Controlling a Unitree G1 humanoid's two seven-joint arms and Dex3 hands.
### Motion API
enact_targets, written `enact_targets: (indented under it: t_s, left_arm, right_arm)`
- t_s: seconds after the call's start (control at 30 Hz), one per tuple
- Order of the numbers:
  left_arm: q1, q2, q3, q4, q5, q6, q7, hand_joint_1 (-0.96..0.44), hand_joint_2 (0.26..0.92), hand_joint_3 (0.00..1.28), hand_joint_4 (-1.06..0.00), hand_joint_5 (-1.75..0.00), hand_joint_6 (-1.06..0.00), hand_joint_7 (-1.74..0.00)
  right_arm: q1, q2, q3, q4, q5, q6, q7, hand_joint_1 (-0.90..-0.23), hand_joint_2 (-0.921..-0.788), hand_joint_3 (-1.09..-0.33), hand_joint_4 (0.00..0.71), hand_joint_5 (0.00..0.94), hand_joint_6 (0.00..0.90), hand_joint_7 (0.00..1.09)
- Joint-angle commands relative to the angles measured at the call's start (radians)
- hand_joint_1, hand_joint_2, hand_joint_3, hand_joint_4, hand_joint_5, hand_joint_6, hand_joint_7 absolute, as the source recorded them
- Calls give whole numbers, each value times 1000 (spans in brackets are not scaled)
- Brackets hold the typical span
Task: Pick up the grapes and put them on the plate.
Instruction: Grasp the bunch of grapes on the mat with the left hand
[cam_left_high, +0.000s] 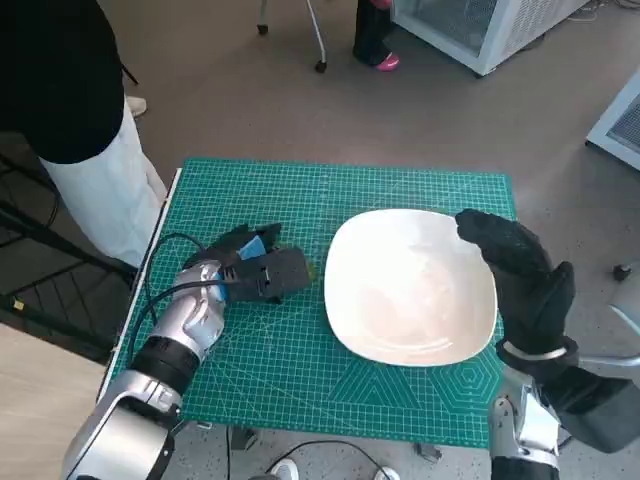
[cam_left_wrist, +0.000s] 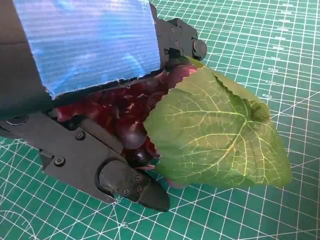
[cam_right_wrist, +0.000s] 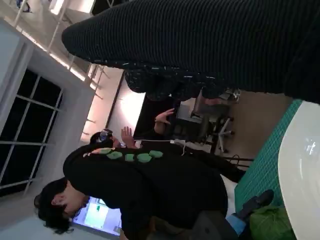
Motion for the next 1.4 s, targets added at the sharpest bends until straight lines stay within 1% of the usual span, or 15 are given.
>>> enact_targets:
  t_s: [0.03, 0.2, 0.27, 0.3, 0.33, 0.4, 0.43, 0.47, 0.53, 0.57, 0.63, 0.73, 0.83, 1.0, 1.4]
  left_arm:
    - [71, -16, -19, 80, -13, -10, -1, -417, 741, 2, -21, -8, -199, -17]
    - [60, -19, -18, 114, -25, -36, 25, -329, 740, 1, -95, -16, -274, -27]
    - [58, -20, -20, 126, -25, -46, 45, -245, 749, 2, -216, -23, -377, -35]
    - [59, -21, -23, 131, -23, -52, 57, -201, 757, 3, -298, -43, -439, -37]
    - [61, -21, -27, 134, -20, -57, 70, -148, 770, 3, -397, -105, -520, -39]
    - [69, -21, -38, 135, -9, -67, 100, 4, 812, 18, -538, -426, -671, -45]
    - [73, -21, -46, 135, -1, -71, 116, 60, 838, 28, -588, -634, -719, -130]
    - [78, -20, -54, 134, 7, -75, 132, 94, 863, 39, -624, -832, -736, -271]
    - [85, -19, -68, 132, 18, -81, 157, 57, 893, 48, -672, -1053, -697, -625]
    - [88, -18, -73, 131, 21, -83, 166, 39, 901, 52, -688, -1109, -675, -763]
    - [91, -17, -78, 129, 21, -89, 176, 19, 910, 57, -707, -1149, -643, -945]
    - [97, -15, -78, 120, 15, -96, 185, 7, 916, 64, -702, -1156, -623, -1094]
    - [104, -13, -70, 104, 6, -97, 186, 3, 919, 73, -679, -1189, -618, -1137]
    - [105, -12, -64, 92, -2, -92, 181, 1, 920, 86, -655, -1242, -614, -1132]
    - [105, -11, -68, 89, 6, -83, 181, 1, 920, 99, -670, -1266, -581, -1126]
  right_arm:
    - [21, 1, 4, 3, -8, 13, -10, -427, -921, -564, 611, 0, 560, 2]
    - [20, 2, 7, 1, -10, 12, -13, -427, -921, -565, 610, 0, 560, 1]
    - [19, 2, 7, 3, -9, 12, -12, -427, -921, -565, 610, 0, 560, 1]
    - [18, 1, 7, 4, -8, 12, -11, -427, -921, -565, 610, 0, 560, 1]
    - [18, 1, 7, 5, -7, 12, -10, -427, -921, -565, 610, 0, 560, 1]
    - [17, -1, 7, 4, -5, 14, -8, -427, -921, -566, 610, 0, 559, 1]
    - [17, -1, 7, 4, -4, 14, -8, -427, -921, -566, 610, 0, 559, 1]
    - [17, -2, 7, 4, -4, 15, -7, -427, -921, -566, 610, 0, 559, 1]
    - [16, -3, 6, 4, -3, 15, -6, -427, -921, -566, 610, 0, 559, 1]
    - [16, -3, 6, 4, -3, 15, -6, -427, -921, -566, 610, 0, 559, 1]
    - [16, -4, 6, 5, -2, 14, -4, -427, -921, -566, 610, 0, 559, 1]
    - [14, -6, 5, 8, -1, 15, -2, -427, -921, -566, 610, 0, 559, 1]
    - [13, -7, 5, 9, 0, 16, 0, -427, -921, -566, 610, 0, 559, 1]
    - [11, -7, 6, 11, 0, 17, 1, -427, -921, -566, 609, 0, 559, 1]
    - [8, -6, 6, 15, 3, 17, 3, -428, -921, -565, 614, 2, 559, 1]
